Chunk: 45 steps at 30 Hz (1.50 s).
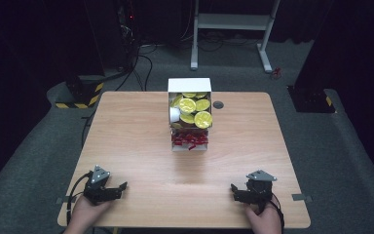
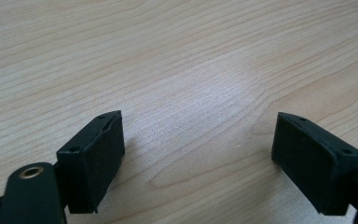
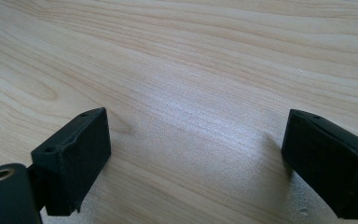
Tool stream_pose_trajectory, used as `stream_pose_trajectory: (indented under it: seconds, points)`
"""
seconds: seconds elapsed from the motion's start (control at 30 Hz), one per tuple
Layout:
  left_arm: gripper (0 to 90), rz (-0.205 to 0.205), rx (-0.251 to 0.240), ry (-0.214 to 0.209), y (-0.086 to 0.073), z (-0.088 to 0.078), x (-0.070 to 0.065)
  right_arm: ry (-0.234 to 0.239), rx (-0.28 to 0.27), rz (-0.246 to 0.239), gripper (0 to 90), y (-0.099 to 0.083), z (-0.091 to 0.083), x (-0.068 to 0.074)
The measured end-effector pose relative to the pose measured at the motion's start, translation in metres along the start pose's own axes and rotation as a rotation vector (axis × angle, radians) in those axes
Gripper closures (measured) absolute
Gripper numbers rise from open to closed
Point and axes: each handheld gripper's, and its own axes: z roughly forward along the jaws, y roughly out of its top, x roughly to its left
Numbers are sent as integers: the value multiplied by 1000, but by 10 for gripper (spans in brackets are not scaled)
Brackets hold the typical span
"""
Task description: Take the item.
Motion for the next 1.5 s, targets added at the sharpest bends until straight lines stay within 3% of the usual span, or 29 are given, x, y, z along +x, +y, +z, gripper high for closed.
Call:
stream_pose_trajectory:
  seconds: [0.5, 0.73, 0.9, 1.03, 1.13, 1.33, 1.5]
  points:
    - [182, -5, -2, 0, 0, 0, 0, 0, 0, 0, 80, 0, 0, 0]
    - [225, -19, 7, 15, 2, -1, 0, 0, 0, 0, 80, 0, 0, 0]
    - [246, -20, 17, 2, 8, -2, -1, 3, 0, -4, 80, 0, 0, -1]
    - [263, -13, -10, 3, 22, -9, -5, 9, 1, -2, 80, 0, 0, -1]
    - [265, -62, -31, -2, 28, -11, -7, 8, 1, -8, 79, 0, 0, -1]
    - [278, -106, -75, 1, 39, -15, -14, 34, 2, -33, 80, -2, -2, -3]
    - [275, -76, -103, 7, 51, -17, -23, 40, 1, -41, 80, -3, -3, -4]
